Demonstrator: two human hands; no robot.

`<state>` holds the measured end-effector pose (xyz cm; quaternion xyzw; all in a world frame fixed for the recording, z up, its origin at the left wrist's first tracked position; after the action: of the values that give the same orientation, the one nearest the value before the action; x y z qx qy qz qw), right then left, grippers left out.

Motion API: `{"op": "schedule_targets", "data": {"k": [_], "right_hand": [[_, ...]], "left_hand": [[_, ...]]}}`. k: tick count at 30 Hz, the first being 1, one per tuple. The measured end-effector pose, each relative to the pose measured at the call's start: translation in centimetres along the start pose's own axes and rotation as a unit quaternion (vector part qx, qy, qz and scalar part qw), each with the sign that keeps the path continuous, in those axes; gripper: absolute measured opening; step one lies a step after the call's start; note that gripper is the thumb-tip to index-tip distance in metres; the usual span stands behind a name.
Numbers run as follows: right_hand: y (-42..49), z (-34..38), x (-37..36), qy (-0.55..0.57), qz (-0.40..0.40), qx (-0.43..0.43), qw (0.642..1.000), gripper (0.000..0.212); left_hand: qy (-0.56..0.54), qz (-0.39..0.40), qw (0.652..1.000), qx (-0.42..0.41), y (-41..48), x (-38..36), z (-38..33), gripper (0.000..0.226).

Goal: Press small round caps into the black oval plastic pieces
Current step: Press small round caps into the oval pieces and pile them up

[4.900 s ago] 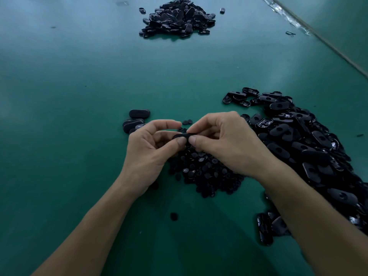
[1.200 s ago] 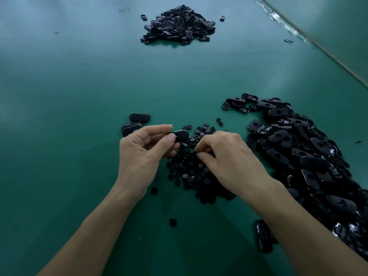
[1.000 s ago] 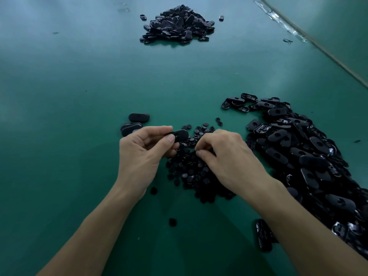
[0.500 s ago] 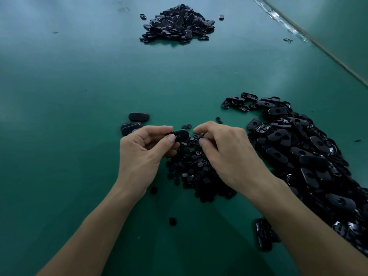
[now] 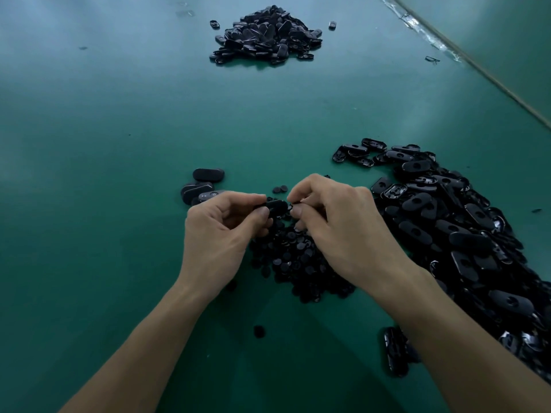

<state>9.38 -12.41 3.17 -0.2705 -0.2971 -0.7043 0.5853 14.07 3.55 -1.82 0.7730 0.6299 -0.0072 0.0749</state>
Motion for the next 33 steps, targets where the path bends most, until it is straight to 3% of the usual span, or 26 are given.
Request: {"op": "schedule_targets", "data": {"k": [4, 9, 28, 33], "right_hand": [[0.0, 0.5, -0.1, 0.0, 0.002, 0.01, 1.0, 0.022], [0.1, 0.7, -0.3, 0.001, 0.003, -0.004, 1.0, 0.006], [0.0, 1.9, -0.9, -0.024, -0.025, 0.021, 0.999, 0.018], [0.0, 1.8, -1.0, -0.012, -0.023, 0.015, 1.0, 0.01]], "left_hand": [[0.014, 0.008, 1.0, -0.007, -0.1, -0.2, -0.1, 0.023], [0.016, 0.02, 1.0, -0.014, -0.3, -0.4, -0.4, 0.021], [-0.007, 0.038, 0.999, -0.023, -0.3, -0.5, -0.6, 0.019], [-0.017, 0.023, 0.999, -0.016, -0.2, -0.3, -0.7, 0.016]]}}
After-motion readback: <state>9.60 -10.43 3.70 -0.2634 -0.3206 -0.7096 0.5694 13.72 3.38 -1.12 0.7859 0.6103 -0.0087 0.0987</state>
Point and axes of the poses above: each hand's wrist, its own y-axis towards the middle knuckle, its own x-axis out of the back of the hand, z = x × y, the point moved 5 cm from there along y, towards the middle knuckle, and after that the axes turned 2 degrees about -y, right-handed, at the moved point
